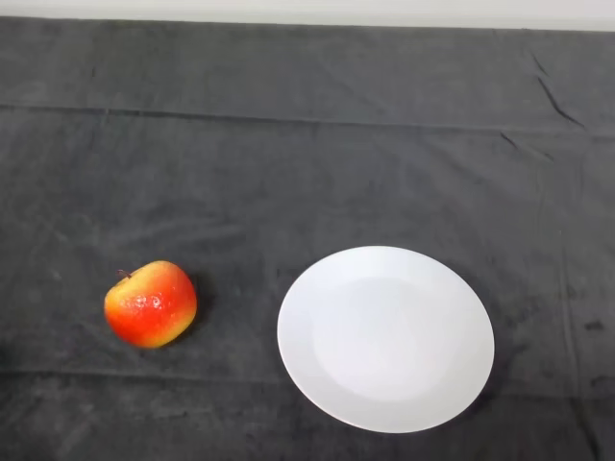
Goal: Move the apple to the plate
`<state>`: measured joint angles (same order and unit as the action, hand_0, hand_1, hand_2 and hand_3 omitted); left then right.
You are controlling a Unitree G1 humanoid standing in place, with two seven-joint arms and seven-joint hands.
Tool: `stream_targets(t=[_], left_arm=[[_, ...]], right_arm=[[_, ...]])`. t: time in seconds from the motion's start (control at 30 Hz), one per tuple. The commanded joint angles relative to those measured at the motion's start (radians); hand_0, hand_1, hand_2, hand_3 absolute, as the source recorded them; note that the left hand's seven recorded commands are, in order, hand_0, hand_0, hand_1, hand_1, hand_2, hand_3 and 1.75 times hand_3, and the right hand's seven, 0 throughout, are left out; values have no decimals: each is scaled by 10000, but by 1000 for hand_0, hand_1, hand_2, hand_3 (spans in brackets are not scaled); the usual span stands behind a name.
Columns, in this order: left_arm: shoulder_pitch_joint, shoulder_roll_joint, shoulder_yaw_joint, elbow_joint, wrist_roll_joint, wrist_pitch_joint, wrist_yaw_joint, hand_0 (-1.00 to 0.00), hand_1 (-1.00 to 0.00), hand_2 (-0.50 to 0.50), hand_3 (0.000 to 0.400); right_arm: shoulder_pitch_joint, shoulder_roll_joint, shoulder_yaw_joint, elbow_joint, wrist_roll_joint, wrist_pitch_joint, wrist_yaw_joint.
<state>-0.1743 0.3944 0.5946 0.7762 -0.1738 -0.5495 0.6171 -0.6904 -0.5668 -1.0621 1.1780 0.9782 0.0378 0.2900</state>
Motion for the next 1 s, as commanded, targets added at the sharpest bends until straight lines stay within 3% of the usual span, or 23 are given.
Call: stream_targets(t=[0.03,0.5,1.0], left_arm=[[-78,600,-320,-10,204,-16,30,0,0,0,0],[113,534,-464,-714,277,320,149,0,0,0,0],[600,337,-1092,-2926,766,1546,484,0,0,0,0]], right_arm=[[-196,-305,-31,109,197,-21,46],[-192,-300,-29,98,195,-20,41],[-183,-284,-22,67,191,-18,28]])
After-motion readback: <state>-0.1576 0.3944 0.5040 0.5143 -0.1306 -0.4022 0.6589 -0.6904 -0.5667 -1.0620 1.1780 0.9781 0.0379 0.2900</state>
